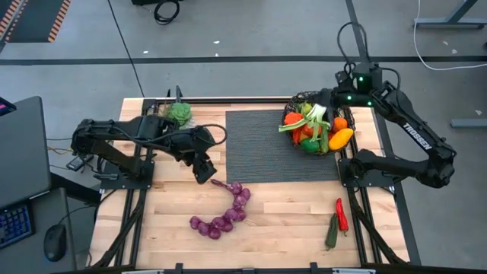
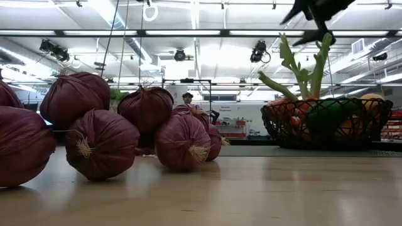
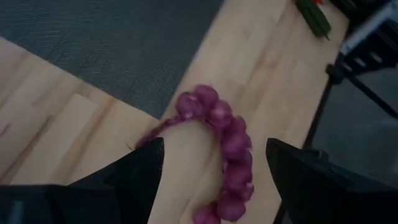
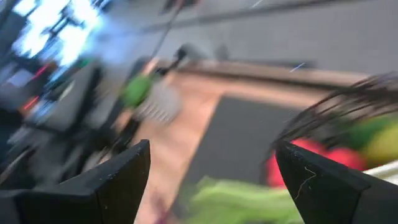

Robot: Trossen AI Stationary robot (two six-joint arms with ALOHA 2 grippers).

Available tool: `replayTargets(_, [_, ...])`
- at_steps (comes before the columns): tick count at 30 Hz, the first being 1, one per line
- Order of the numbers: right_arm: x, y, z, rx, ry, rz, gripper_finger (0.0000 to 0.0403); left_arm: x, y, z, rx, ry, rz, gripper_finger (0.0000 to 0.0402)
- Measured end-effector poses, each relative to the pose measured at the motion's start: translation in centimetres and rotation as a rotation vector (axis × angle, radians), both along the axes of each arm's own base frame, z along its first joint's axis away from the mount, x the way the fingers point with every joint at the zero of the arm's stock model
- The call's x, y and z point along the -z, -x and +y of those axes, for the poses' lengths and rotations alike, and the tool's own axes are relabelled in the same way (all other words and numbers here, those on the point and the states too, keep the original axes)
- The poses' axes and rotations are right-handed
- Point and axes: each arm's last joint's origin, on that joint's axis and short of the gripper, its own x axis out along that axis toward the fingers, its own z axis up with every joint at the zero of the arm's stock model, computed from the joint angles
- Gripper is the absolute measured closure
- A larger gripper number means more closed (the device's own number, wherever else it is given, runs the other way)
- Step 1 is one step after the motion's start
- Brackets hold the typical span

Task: Build produce basket
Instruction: Put the purple garlic into the black basket

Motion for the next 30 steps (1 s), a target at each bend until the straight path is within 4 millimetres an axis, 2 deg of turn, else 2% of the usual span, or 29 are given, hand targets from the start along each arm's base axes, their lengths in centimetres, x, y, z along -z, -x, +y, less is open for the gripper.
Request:
replayTargets(5, [-0.3, -1.2, 1.8, -0.209, -0.067, -0.074, 0.0054, 0.5, -0.1, -0.7, -0.008, 0.028, 0.006, 0.0111])
replayTargets(12, [-1.1, -4.2, 4.2, -0.4, 0.058, -0.125, 0.0054, 3.5, -0.9, -1.6, 0.079, 0.169, 0.066, 0.0111])
replayTargets(17, [-0.7, -5.8, 5.4, -0.437, 0.114, -0.073, 0.0054, 5.8, -1.1, -2.1, 0.097, 0.191, 0.109, 0.0111])
replayTargets(21, [-0.1, -7.1, 6.4, -0.489, 0.189, -0.016, 0.0054, 6.4, -1.6, -3.1, 0.005, 0.304, 0.078, 0.0111])
replayTargets(25, [0.5, -8.4, 7.2, -0.452, 0.283, 0.065, 0.0054, 6.6, -2.7, -4.6, -0.071, 0.328, -0.026, 0.0111])
replayTargets(30, [0.4, -8.5, 7.4, -0.442, 0.329, 0.073, 0.0054, 8.2, -4.3, -5.9, -0.051, 0.371, 0.005, 0.0111])
